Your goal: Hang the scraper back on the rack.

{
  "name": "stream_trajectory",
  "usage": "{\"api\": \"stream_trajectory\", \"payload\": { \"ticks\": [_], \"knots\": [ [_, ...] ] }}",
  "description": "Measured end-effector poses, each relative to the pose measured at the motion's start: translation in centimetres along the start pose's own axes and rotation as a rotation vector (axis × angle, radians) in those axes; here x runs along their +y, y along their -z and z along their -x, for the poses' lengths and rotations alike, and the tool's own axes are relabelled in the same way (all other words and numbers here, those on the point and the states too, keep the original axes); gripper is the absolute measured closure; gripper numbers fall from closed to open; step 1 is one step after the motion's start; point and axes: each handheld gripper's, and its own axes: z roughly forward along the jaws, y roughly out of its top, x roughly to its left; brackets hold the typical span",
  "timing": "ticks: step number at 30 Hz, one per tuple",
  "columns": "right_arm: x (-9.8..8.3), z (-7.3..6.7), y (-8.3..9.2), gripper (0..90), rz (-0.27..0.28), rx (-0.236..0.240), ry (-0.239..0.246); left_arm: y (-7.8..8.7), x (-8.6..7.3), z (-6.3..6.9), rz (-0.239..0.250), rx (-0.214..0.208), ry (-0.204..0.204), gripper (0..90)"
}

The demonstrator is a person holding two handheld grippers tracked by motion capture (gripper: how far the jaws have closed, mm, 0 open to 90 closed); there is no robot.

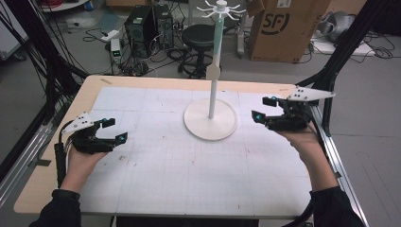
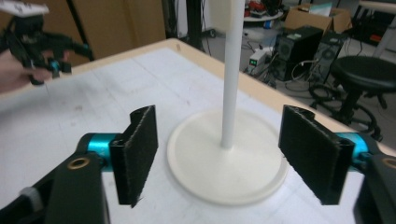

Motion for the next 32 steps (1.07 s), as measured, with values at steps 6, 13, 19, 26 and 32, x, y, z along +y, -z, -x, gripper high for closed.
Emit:
{"api": "stream_trajectory", "payload": {
  "ticks": [6,13,19,26,32],
  "knots": [
    [-4.3,-0.4,-0.4,24.5,0.000,-0.007,-0.031,0.0,0.0,0.1,-0.006,-0.003,-0.002,18.0],
    [-7.2,0.0,-1.0,23.6,-0.033,-0.019,-0.072,-0.2,-0.1,0.1,-0.012,-0.003,0.000,17.9],
    [-7.8,0.3,-1.4,21.5,-0.068,-0.033,-0.083,-0.3,-0.1,0.2,-0.022,-0.002,-0.005,17.9],
    [-8.0,0.0,-1.9,20.9,-0.094,-0.036,-0.058,-0.6,-0.1,0.5,-0.021,-0.004,-0.010,18.0],
    [-8.0,0.2,-1.8,20.7,-0.092,-0.033,-0.073,-0.7,-0.2,0.5,-0.026,-0.003,-0.012,17.9]
  ]
}}
